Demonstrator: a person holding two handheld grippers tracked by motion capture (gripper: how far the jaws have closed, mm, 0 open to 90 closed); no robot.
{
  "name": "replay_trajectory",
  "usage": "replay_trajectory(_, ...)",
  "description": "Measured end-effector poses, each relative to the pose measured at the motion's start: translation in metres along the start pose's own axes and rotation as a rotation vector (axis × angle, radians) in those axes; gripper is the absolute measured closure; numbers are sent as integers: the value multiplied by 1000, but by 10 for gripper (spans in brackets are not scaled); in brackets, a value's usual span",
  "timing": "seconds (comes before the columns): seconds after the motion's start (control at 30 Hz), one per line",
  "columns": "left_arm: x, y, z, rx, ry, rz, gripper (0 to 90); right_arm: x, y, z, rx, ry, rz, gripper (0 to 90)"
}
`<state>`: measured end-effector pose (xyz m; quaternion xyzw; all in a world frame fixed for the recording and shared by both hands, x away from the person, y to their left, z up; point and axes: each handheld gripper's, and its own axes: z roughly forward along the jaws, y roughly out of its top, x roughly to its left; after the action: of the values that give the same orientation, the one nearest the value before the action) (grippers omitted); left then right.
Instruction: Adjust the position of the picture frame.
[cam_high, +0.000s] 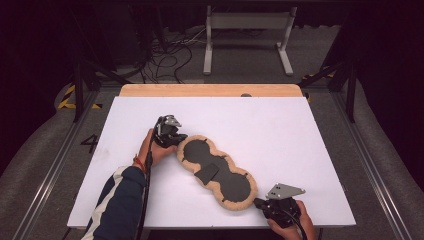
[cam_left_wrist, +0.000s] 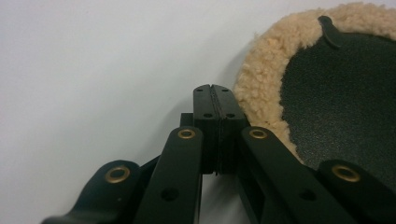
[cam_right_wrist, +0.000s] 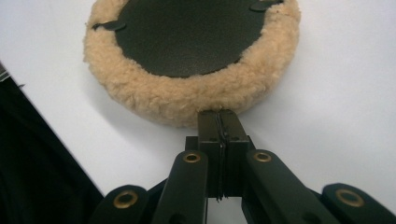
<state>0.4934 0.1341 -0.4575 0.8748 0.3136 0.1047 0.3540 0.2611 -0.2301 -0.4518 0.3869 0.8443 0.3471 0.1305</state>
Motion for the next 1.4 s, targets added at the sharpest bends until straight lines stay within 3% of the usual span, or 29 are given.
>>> replay_trajectory(0.23,3,-10,-7,-18,0,-29,894,-9,4,5,-8,-21,28,900)
replay_trajectory(0.4,2,-12,-8,-26,13,-42,895,-17,7,8,-15,-28,83,900)
replay_trajectory(0.53,0,-12,-7,-22,23,-45,891,-17,6,8,-19,-32,72,900)
replay_trajectory(0.73,-2,-12,-8,-21,33,-58,887,-5,3,2,-16,-13,33,900)
replay_trajectory(0.87,-3,-11,-7,-17,43,-53,886,3,1,-1,-12,44,13,895)
replay_trajectory(0.97,-3,-11,-7,-19,39,-55,885,10,2,2,5,40,-13,897)
replay_trajectory(1.13,-1,-13,-8,-24,28,-67,885,6,2,5,8,48,3,900)
replay_trajectory(1.4,3,-20,-12,-42,-3,-91,896,-3,6,7,4,5,18,900)
